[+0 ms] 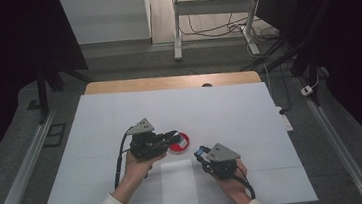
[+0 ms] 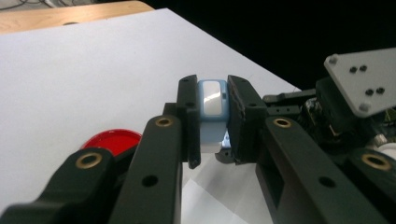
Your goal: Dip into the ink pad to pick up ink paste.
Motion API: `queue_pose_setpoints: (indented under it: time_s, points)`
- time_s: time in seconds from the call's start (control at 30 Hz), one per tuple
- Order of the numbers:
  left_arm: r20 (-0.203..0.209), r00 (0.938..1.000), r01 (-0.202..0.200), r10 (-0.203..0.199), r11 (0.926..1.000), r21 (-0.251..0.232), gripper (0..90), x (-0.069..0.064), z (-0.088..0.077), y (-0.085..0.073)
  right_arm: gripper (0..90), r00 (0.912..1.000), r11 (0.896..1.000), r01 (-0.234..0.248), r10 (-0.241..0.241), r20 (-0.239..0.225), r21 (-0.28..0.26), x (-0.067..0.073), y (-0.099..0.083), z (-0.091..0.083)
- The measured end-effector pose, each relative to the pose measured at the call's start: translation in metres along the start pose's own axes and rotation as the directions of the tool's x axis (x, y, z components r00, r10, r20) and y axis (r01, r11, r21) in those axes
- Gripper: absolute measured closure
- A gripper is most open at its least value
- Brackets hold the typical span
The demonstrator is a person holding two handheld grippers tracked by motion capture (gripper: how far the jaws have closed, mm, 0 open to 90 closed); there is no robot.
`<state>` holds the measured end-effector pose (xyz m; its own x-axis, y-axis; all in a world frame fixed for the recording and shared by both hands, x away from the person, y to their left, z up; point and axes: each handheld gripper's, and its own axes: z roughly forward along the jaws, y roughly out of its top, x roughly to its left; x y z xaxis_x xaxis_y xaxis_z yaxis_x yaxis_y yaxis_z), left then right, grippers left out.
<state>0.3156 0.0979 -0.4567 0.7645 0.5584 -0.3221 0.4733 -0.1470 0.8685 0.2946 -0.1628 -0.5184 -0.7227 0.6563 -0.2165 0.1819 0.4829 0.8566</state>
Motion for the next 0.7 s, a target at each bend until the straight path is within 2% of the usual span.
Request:
queue_pose_setpoints:
  time_s: [0.37, 0.7]
  points:
    - [0.001, 1.0000, 0.007, -0.007, 0.9992, 0.040, 75.5, 0.003, 0.004, -0.004, 65.3, 0.9998, 1.000, 0.002, -0.002, -0.017, 0.009, -0.005, -0.005, -0.003]
    - [-0.003, 1.0000, -0.002, 0.002, 0.9987, 0.052, 75.5, 0.003, 0.003, -0.004, 65.2, 0.9999, 1.000, -0.008, 0.008, -0.007, 0.018, -0.020, -0.013, -0.013]
